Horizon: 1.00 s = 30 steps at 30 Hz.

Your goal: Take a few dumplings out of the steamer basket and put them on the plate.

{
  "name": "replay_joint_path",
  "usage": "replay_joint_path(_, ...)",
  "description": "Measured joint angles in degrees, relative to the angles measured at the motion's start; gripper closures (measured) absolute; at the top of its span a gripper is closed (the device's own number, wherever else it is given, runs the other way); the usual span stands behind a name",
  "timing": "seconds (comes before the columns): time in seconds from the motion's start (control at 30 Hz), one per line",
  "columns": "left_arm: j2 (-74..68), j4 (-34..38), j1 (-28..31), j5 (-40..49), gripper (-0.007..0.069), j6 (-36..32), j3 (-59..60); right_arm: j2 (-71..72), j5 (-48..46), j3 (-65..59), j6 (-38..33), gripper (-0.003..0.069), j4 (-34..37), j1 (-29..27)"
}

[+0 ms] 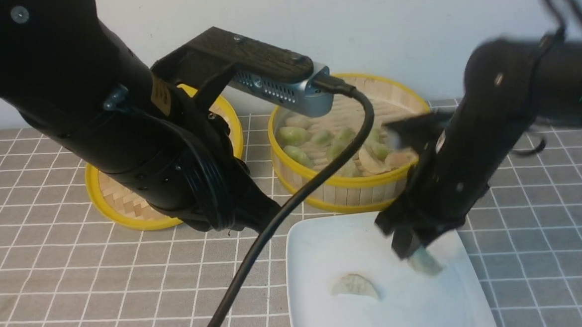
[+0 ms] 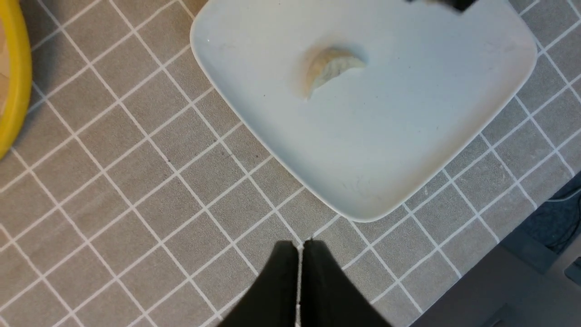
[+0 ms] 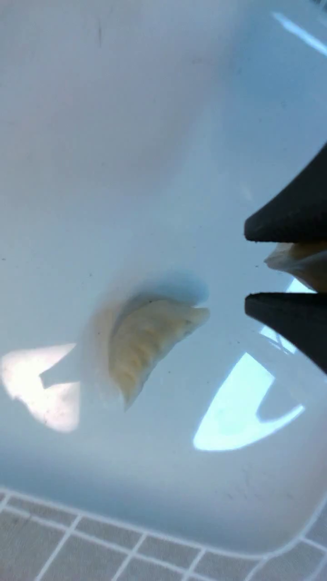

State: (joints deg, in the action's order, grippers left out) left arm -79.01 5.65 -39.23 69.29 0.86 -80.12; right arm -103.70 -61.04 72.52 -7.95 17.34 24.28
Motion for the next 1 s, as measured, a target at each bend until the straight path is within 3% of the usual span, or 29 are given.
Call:
replay_joint_path(0.1,0.0,0.0,0.0,-0.9,0.0629,0.0,0.0,-1.3,2.8,-0.8,0.0,0.0519,0.5,0.6)
replay_joint_path(0.2,0.0,0.1,0.0,-0.9,0.0629,0.0,0.0,-1.7,3.8,-0.1,0.0,0.0443,1.8,0.8)
replay_joint_path(0.33,0.0,0.1,0.0,-0.9,0.0629,0.0,0.0,-1.7,2.4,3.6,0.0,0.0256,2.4,0.8)
replay_joint_path(0.43,0.0,0.1,0.0,-0.6,0.0629,0.0,0.0,-1.7,-3.0,7.2,0.0,0.0181,2.4,0.8)
replay_joint_path(0.5,0.0,0.1,0.0,-0.6,0.0629,0.0,0.0,-1.6,-5.8,9.0,0.0,0.0180,2.4,0.8)
replay_joint_path(0.6,0.0,0.0,0.0,-0.4,0.0629,-0.9,0.0,-0.3,-8.2,12.4,0.3,0.0257,2.4,0.8)
replay_joint_path(0.63,0.0,0.0,0.0,-0.3,0.0629,-1.2,0.0,2.5,-8.3,13.4,0.4,0.0361,2.4,0.8)
replay_joint_path(0.67,0.0,0.0,0.0,-0.1,0.0629,-1.3,0.0,4.3,-8.6,13.4,0.4,0.0400,2.4,0.8)
replay_joint_path(0.7,0.0,0.0,0.0,0.5,0.0629,-1.4,0.0,7.6,-8.9,13.5,0.5,0.0498,2.4,0.8)
replay_joint_path(0.73,0.0,0.0,0.0,0.7,0.0629,-1.4,0.0,8.2,-9.0,13.5,0.5,0.0512,2.4,0.8)
replay_joint_path(0.83,0.0,0.0,0.0,1.5,0.0629,-1.4,0.0,19.6,-9.5,13.5,1.1,0.0642,1.5,0.8)
replay_joint_path(1.0,0.0,0.2,0.0,1.9,0.0629,-1.5,0.0,41.6,-5.0,10.1,2.3,0.0671,-1.1,0.8)
